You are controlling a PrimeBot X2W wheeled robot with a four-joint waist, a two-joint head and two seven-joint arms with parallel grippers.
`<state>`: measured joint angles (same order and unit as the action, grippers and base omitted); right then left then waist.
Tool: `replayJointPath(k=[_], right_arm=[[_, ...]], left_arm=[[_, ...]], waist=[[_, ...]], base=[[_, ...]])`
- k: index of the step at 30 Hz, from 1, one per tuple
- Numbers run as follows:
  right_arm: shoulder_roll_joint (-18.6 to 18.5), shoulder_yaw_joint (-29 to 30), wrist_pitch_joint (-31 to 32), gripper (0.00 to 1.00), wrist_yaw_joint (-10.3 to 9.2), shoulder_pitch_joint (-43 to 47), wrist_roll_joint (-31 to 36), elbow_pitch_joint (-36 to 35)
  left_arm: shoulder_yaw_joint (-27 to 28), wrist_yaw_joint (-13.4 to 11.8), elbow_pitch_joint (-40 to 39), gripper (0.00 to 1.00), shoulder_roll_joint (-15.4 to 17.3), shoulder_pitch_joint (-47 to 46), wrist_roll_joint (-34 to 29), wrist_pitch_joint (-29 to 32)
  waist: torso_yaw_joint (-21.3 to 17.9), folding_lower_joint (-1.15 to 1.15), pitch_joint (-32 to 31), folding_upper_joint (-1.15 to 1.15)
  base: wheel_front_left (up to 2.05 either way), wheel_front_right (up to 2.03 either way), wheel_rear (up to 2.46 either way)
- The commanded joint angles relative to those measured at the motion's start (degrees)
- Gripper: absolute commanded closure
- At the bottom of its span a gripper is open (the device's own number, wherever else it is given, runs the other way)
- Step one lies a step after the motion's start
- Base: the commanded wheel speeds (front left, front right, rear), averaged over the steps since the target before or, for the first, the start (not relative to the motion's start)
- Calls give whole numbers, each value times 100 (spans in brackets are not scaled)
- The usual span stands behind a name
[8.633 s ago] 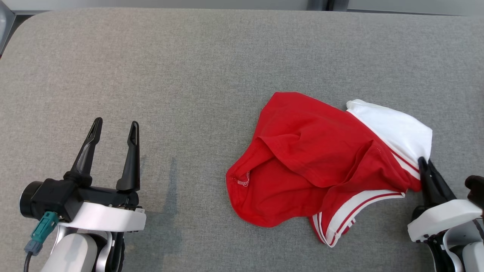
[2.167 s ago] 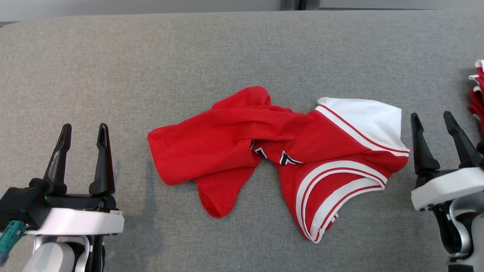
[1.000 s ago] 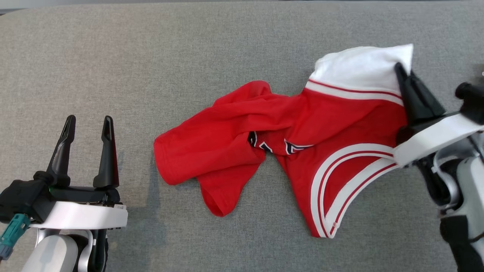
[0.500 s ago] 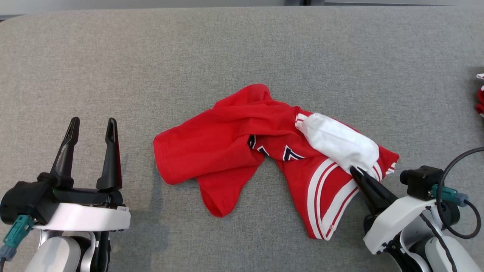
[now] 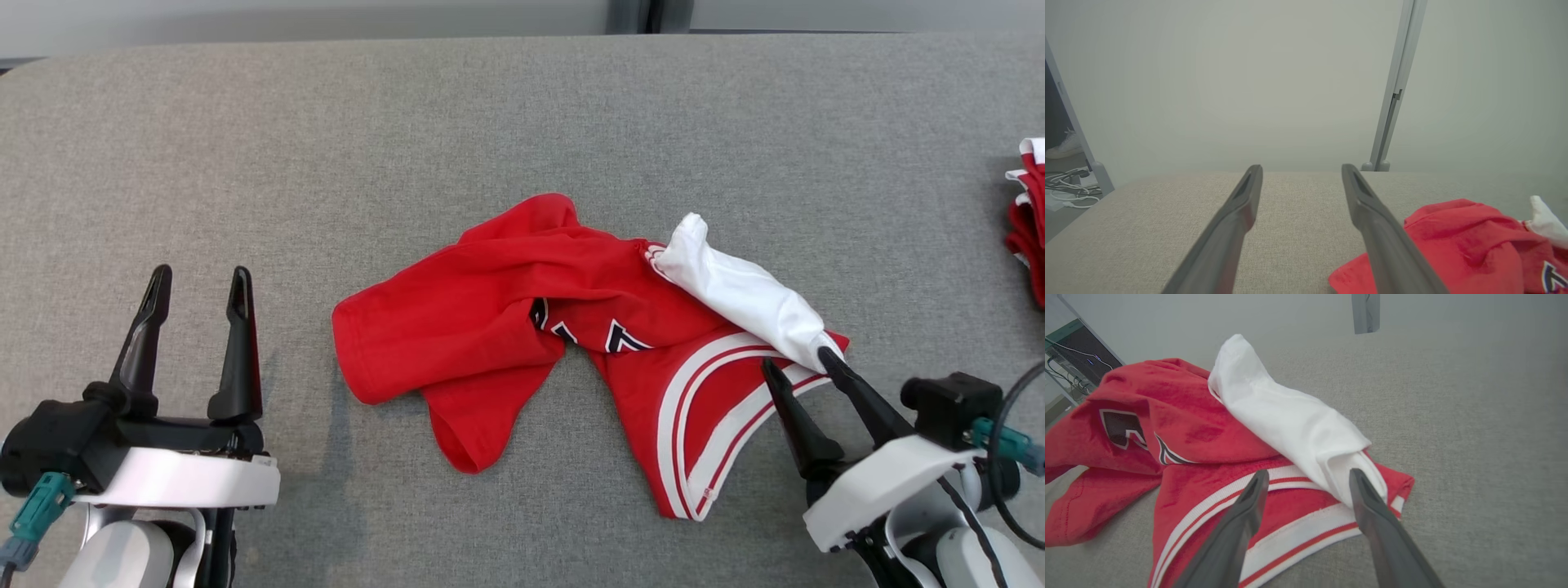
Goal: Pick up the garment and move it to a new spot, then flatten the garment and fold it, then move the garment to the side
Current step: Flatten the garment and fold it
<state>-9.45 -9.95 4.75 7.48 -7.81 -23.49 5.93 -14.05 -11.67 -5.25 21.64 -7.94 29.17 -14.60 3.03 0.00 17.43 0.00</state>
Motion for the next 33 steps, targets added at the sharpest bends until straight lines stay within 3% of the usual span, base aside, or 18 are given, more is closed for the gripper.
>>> replayJointPath(k=[1,9,16,33], right_arm=[[-12,63,23,0,4,125,52,-89],[103,700,34,0,4,586,244,-995],[309,1328,-344,0,4,321,595,-1529],[408,1387,-385,0,4,249,782,-1452]], left_arm=[[11,-36,-12,0,47,45,14,20],[27,-110,-40,0,71,175,36,44],[5,-152,-66,0,100,245,45,88],[-250,-98,-21,0,128,360,54,329]], waist=[[-10,0,-34,0],[-90,0,-239,0],[-121,0,-401,0],[-79,0,-532,0]], base=[[0,0,0],[0,0,0],[0,0,0],[0,0,0]])
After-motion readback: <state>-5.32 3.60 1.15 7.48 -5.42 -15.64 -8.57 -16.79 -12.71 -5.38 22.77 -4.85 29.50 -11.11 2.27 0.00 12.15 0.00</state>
